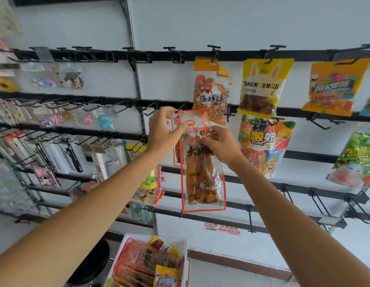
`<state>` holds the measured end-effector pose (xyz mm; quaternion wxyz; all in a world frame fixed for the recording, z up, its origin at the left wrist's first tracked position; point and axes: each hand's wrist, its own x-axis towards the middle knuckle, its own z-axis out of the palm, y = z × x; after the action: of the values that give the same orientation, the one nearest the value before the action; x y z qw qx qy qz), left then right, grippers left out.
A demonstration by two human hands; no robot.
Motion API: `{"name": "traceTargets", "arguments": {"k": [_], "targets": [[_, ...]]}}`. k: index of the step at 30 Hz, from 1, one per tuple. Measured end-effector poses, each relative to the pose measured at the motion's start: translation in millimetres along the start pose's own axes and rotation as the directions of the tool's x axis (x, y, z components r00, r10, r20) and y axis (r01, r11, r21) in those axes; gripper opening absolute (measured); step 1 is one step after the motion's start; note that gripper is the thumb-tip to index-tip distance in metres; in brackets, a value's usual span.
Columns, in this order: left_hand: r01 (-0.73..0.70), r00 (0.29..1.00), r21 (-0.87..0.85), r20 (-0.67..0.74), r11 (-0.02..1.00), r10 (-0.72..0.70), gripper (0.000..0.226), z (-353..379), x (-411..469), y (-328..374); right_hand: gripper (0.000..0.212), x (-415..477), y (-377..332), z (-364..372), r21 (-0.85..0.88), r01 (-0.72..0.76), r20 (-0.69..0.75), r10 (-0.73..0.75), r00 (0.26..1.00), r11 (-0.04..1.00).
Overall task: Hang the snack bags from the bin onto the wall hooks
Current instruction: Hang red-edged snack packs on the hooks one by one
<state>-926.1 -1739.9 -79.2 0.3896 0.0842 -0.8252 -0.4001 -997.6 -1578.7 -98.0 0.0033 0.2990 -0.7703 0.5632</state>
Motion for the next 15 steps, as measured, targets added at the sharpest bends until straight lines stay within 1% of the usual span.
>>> {"name": "traceTargets", "arguments": {"k": [1, 2, 3, 4, 5, 6, 8, 10, 11, 13, 14, 15], "targets": [[0.061, 0.998, -0.007, 0.035, 0.998, -0.061, 0.054, -2, 4, -4, 0.016, 2, 0, 0, 0.031, -0.006, 0.002, 0.006, 1.0, 0.999], [0.163, 0.981, -0.065, 0.114, 0.984, -0.155, 0.061, -5, 8, -6, 0.018, 4, -1, 1, 0.054, -0.008, 0.011, 0.008, 1.0, 0.998], [0.272, 0.948, -0.144, 0.211, 0.951, -0.239, 0.06, -6, 11, -8, 0.02, 6, -2, 3, 0.065, -0.012, 0.024, 0.011, 1.0, 0.998], [0.35, 0.912, -0.225, 0.304, 0.909, -0.276, 0.051, -7, 14, -11, 0.022, 7, -4, 6, 0.061, -0.012, 0.045, 0.01, 0.999, 0.998], [0.385, 0.892, -0.276, 0.356, 0.881, -0.278, 0.04, -7, 16, -13, 0.023, 8, -4, 10, 0.046, -0.006, 0.065, 0.003, 0.998, 0.999], [0.384, 0.891, -0.307, 0.369, 0.871, -0.263, 0.031, -5, 17, -16, 0.021, 9, -5, 15, 0.029, 0.0, 0.078, -0.002, 0.997, 1.0], [0.358, 0.908, -0.344, 0.347, 0.868, -0.237, 0.019, -2, 20, -24, 0.016, 11, -5, 21, 0.017, -0.019, 0.076, 0.018, 0.997, 1.0], [0.348, 0.91, -0.353, 0.351, 0.869, -0.222, 0.011, -1, 26, -32, 0.012, 13, -5, 26, 0.017, -0.033, 0.063, 0.031, 0.998, 0.999], [0.352, 0.904, -0.353, 0.367, 0.867, -0.218, 0.013, -2, 29, -36, 0.01, 14, -5, 28, 0.002, -0.036, 0.052, 0.036, 0.998, 0.999], [0.363, 0.892, -0.335, 0.394, 0.87, -0.221, 0.027, -5, 37, -45, 0.011, 19, -4, 33, -0.018, -0.042, 0.011, 0.042, 0.999, 0.999], [0.359, 0.889, -0.325, 0.405, 0.875, -0.214, 0.03, -8, 39, -49, 0.013, 22, -4, 34, -0.01, -0.043, -0.014, 0.043, 0.999, 0.999], [0.354, 0.887, -0.319, 0.414, 0.879, -0.207, 0.028, -10, 40, -53, 0.016, 25, -4, 36, 0.004, -0.036, -0.035, 0.036, 0.999, 0.999]]}}
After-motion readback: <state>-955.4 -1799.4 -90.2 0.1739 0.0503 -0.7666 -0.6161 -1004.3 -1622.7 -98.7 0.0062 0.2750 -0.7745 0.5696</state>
